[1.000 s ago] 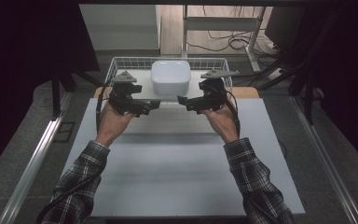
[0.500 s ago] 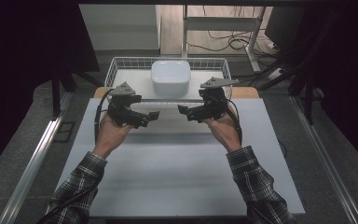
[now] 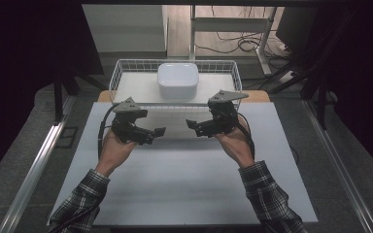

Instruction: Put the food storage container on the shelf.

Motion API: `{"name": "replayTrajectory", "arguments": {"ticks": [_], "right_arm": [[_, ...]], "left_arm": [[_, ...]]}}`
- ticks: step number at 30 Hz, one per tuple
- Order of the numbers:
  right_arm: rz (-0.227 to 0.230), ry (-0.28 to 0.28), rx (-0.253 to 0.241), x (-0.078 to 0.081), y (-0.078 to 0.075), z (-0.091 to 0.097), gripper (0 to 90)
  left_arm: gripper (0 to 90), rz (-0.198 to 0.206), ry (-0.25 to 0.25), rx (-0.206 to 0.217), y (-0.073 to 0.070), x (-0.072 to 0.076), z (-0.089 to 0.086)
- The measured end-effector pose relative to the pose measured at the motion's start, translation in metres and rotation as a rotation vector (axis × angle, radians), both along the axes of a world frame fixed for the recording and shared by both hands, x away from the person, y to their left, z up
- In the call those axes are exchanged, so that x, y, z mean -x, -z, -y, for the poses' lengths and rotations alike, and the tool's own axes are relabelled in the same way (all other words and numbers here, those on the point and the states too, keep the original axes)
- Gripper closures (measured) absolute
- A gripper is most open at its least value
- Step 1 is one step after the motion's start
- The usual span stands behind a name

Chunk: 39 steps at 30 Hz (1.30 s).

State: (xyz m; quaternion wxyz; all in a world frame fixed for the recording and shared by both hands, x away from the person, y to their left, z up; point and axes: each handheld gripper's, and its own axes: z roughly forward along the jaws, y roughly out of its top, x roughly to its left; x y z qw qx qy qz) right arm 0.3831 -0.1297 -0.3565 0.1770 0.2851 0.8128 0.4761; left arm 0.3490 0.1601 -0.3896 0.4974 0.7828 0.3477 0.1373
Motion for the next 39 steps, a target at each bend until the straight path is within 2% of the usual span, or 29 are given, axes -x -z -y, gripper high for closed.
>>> {"name": "replayTrajectory", "arguments": {"ticks": [4,11,20,23,30,39], "right_arm": [[0.007,-0.011,0.012,0.005,0.005,0.002,0.6],[-0.003,-0.041,0.003,0.014,0.011,0.004,0.4],[-0.011,-0.077,-0.001,0.024,0.026,0.004,0.0],[-0.020,-0.079,0.000,0.027,0.031,0.005,0.0],[-0.034,-0.076,0.009,0.031,0.041,0.006,0.0],[-0.042,-0.084,0.016,0.040,0.057,0.008,0.0]], "left_arm": [[3.1,-0.003,0.011,0.003,0.004,0.005,0.002],[2.7,0.011,0.022,-0.030,0.009,0.015,0.008],[2.3,-0.009,0.035,-0.022,0.023,0.024,0.009],[2.3,-0.017,0.039,-0.008,0.028,0.027,0.009],[2.2,-0.026,0.043,-0.009,0.040,0.032,0.008],[2.1,-0.029,0.042,-0.045,0.060,0.043,0.013]]}}
